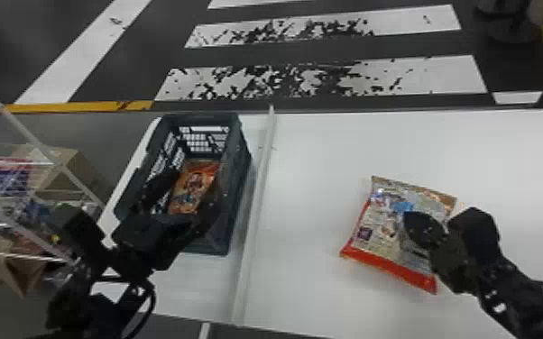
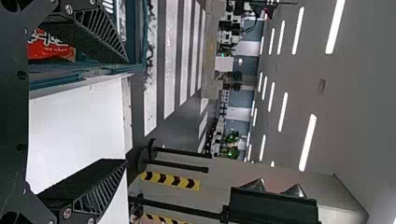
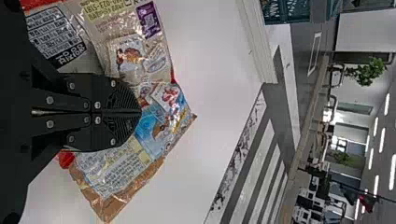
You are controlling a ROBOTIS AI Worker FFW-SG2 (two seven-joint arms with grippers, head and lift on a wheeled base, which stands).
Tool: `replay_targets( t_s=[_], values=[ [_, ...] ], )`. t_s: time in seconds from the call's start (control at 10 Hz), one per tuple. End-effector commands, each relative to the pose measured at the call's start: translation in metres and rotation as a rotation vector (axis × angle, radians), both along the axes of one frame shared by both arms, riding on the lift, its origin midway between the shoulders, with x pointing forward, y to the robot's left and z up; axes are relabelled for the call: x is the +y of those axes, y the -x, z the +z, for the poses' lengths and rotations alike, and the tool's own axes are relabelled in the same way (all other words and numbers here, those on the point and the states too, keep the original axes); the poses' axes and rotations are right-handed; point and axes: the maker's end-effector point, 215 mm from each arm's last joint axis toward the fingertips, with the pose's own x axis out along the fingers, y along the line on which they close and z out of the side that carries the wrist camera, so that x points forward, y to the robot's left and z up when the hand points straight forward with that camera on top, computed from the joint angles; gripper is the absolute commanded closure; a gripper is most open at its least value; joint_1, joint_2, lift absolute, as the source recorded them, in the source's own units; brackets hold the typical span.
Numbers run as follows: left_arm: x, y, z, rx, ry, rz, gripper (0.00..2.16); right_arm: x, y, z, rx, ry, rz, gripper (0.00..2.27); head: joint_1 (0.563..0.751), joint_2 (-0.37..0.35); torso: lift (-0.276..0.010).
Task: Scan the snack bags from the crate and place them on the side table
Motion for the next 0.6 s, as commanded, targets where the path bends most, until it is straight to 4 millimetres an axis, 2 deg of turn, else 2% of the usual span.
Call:
replay_targets(
  t_s=[0.0, 0.2, 0.3, 0.5],
  values=[
    [-0.002, 0.0, 0.0, 0.0, 0.005, -0.002, 0.12, 0.001, -0.001, 0.034, -0.057, -0.032, -0.007, 2.14, 0.695, 0.205, -0.094],
    [-0.002, 0.001, -0.001, 0.001, 0.005, -0.004, 0.12, 0.007, -0.011, 0.052, -0.095, -0.045, -0.005, 2.14, 0.695, 0.204, -0.094],
    [-0.002, 0.002, -0.001, 0.003, 0.004, -0.004, 0.12, 0.009, -0.021, 0.049, -0.092, -0.036, -0.003, 2.14, 0.695, 0.205, -0.094],
    [0.005, 0.005, 0.0, 0.003, 0.001, 0.006, 0.12, 0.0, -0.044, 0.028, -0.056, -0.003, -0.014, 2.14, 0.695, 0.207, -0.094]
  ],
)
